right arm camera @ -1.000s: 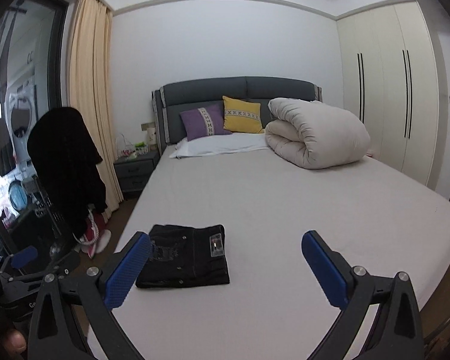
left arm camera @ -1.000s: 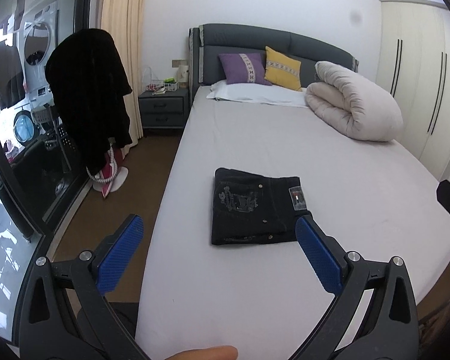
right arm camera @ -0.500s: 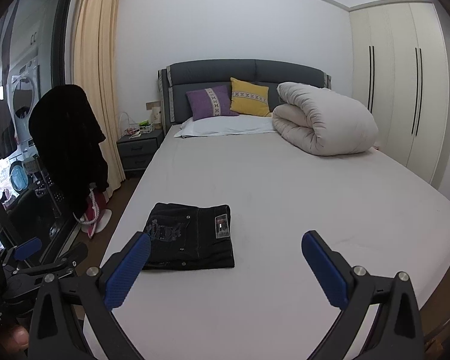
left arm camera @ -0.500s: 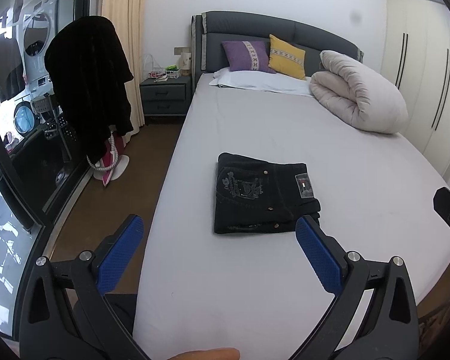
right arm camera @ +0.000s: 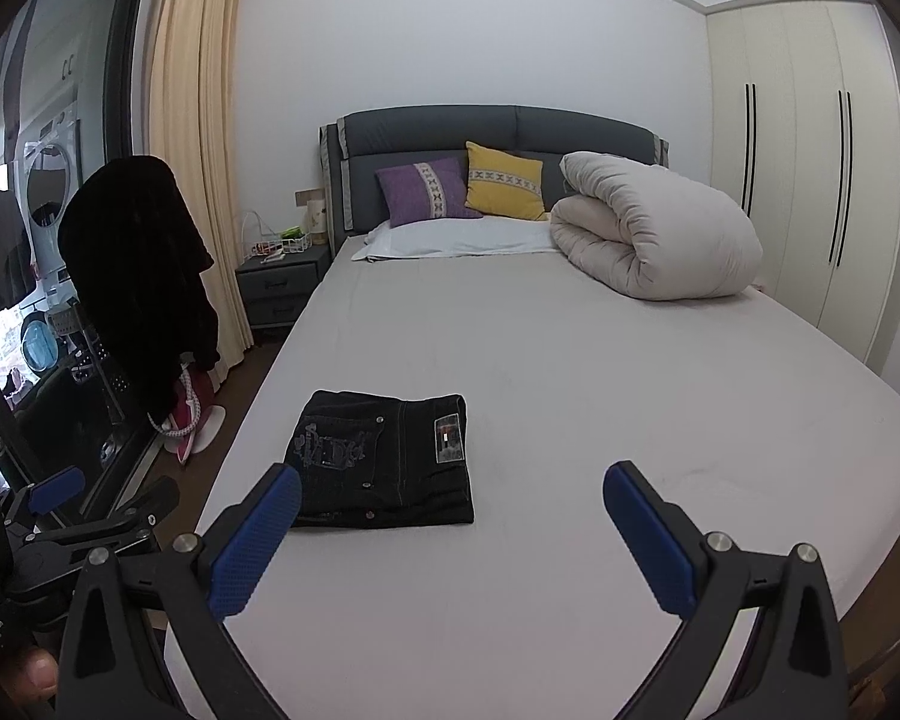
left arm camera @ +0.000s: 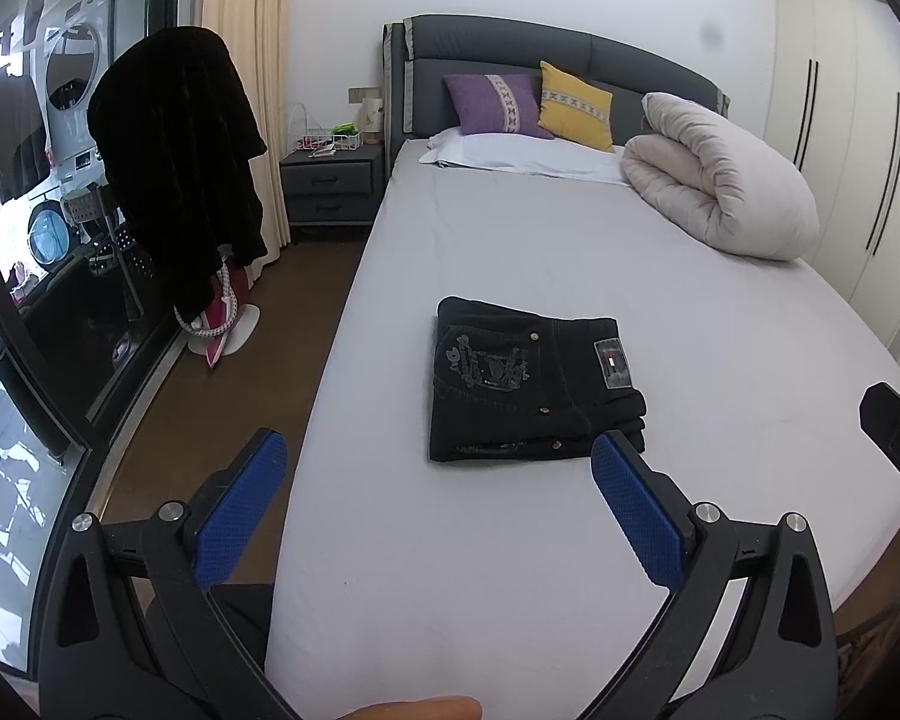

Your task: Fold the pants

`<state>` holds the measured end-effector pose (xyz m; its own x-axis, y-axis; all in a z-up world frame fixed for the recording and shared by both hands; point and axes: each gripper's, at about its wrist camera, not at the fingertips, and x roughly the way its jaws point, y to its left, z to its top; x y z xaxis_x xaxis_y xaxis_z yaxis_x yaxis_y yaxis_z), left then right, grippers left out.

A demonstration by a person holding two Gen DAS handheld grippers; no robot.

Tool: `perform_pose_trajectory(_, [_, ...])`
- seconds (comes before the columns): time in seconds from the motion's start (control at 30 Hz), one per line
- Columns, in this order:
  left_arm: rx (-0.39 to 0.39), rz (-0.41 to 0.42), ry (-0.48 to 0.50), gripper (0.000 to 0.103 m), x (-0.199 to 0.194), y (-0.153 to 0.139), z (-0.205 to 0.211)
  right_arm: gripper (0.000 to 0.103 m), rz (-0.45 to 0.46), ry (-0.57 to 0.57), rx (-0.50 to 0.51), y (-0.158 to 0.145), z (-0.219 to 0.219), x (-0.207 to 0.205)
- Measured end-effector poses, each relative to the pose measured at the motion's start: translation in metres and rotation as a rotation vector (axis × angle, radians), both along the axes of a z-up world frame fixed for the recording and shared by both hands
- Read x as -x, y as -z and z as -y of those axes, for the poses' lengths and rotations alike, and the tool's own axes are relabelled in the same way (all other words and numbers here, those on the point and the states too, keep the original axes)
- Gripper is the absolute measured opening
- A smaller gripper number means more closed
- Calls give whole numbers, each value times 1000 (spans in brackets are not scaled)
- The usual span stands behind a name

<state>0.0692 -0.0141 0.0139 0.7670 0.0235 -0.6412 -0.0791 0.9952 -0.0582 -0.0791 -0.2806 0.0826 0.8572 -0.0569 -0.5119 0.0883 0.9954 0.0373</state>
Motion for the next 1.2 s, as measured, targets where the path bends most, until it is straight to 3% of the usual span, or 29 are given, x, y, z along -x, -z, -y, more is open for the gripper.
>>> perform_pose_trajectory(1.2, [-6, -20, 2, 103, -7, 15, -2, 103, -27, -8, 2, 6, -2, 0])
